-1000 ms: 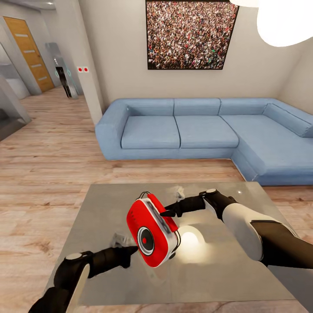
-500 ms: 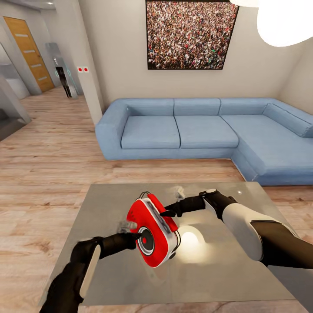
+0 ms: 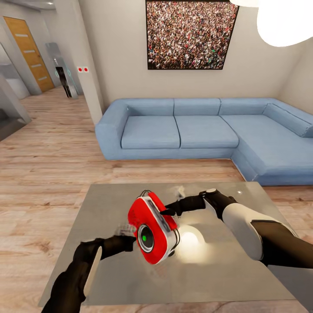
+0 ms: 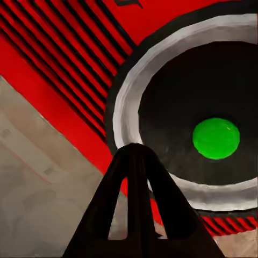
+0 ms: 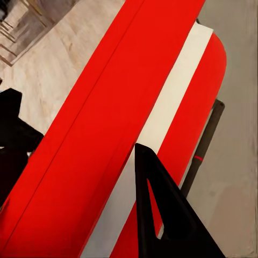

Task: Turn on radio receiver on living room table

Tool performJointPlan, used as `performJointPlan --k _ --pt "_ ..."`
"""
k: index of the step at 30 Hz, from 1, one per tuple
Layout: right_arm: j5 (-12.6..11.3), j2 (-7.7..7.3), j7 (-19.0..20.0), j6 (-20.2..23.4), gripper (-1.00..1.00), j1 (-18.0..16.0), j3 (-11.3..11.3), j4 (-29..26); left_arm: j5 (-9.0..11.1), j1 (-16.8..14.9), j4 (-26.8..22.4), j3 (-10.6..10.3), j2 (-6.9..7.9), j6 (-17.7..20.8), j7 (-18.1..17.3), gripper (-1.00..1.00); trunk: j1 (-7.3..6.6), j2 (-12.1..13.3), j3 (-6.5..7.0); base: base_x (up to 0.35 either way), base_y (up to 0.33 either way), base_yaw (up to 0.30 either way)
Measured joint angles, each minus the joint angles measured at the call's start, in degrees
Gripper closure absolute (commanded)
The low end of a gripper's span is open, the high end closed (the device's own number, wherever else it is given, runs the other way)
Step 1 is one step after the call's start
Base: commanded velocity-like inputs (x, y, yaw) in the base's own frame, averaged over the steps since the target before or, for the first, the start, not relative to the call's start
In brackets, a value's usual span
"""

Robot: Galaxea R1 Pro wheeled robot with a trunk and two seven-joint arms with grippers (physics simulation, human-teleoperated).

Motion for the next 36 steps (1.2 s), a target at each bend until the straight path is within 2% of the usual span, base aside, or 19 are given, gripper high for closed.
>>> performJointPlan --k 1,3,4,5,7,9,10,15,18,19,22,25,27,28,31,36 --pt "-0.08 0.00 -0.99 0.04 1.00 0.00 -0.50 -0.01 -0.37 0.03 0.20 1.24 1.03 -0.07 1.60 1.00 0.00 0.00 0.00 0.000 0.000 0.000" --pt "0.04 0.00 -3.97 0.09 1.00 0.00 0.89 0.01 -0.84 0.07 1.88 4.47 2.45 -0.22 4.26 1.00 0.00 0.00 0.00 0.000 0.000 0.000" --pt "0.15 0.01 -5.84 0.09 1.00 0.00 1.39 0.04 -0.97 0.09 3.22 6.26 2.88 -0.49 5.05 1.00 0.00 0.00 0.00 0.000 0.000 0.000" --pt "0.09 0.01 -8.70 0.07 1.00 0.01 1.20 0.05 -1.16 0.09 5.11 8.90 3.33 -1.59 5.76 1.00 0.00 0.00 0.00 0.000 0.000 0.000" --pt "0.08 0.03 -11.55 0.08 1.00 0.00 0.26 0.03 -1.14 0.09 7.12 12.47 3.73 -4.01 6.42 1.00 0.00 0.00 0.00 0.000 0.000 0.000" --pt "0.17 0.07 -13.23 0.07 1.00 0.01 0.42 0.06 -1.19 0.11 8.44 16.34 4.01 -6.12 7.90 1.00 0.00 0.00 0.00 0.000 0.000 0.000" --pt "0.26 0.08 -13.63 0.06 1.00 0.02 0.58 0.09 -1.15 0.11 8.68 17.53 4.04 -6.57 8.76 1.00 0.00 0.00 0.00 0.000 0.000 0.000" --pt "0.13 0.08 -17.34 0.26 1.00 0.00 0.34 0.04 -1.16 0.17 9.06 20.07 4.83 -7.25 15.59 1.00 0.00 0.00 0.00 0.000 0.000 0.000" --pt "0.25 0.37 -21.55 0.52 1.00 0.01 0.42 0.04 -1.15 0.19 9.14 22.47 5.75 -7.35 19.20 1.00 0.00 0.00 0.00 0.000 0.000 0.000" --pt "0.20 0.52 -24.02 0.74 1.00 0.00 0.25 0.02 -1.16 0.20 9.21 23.74 5.94 -7.40 19.92 1.00 0.00 0.00 0.00 0.000 0.000 0.000" --pt "0.48 0.72 -27.16 2.06 1.00 0.02 0.24 0.09 -1.12 0.23 9.22 25.67 6.13 -7.37 20.48 1.00 0.00 0.00 0.00 0.000 0.000 0.000" --pt "0.50 0.79 -29.15 4.08 1.00 0.01 0.17 0.01 -1.12 0.26 9.79 29.87 6.24 -7.34 20.65 1.00 0.00 0.00 0.00 0.000 0.000 0.000" --pt "0.55 1.05 -32.58 5.27 1.00 0.01 0.25 -0.04 -1.08 0.27 11.13 32.12 6.28 -7.61 20.65 1.00 0.00 0.00 0.00 0.000 0.000 0.000" --pt "0.51 1.58 -36.46 6.45 1.00 0.01 -0.05 -0.06 -1.09 0.27 11.58 33.21 6.37 -7.78 20.63 1.00 0.00 0.00 0.00 0.000 0.000 0.000" --pt "0.46 3.07 -44.62 10.57 1.00 0.02 -0.03 0.06 -1.03 0.26 11.94 34.27 7.49 -7.96 20.61 1.00 0.00 0.00 0.00 0.000 0.000 0.000" --pt "0.18 3.71 -47.51 12.61 1.00 0.02 -0.24 0.17 -0.62 0.26 12.01 35.72 8.47 -8.00 20.50 1.00 0.00 0.00 0.00 0.000 0.000 0.000"
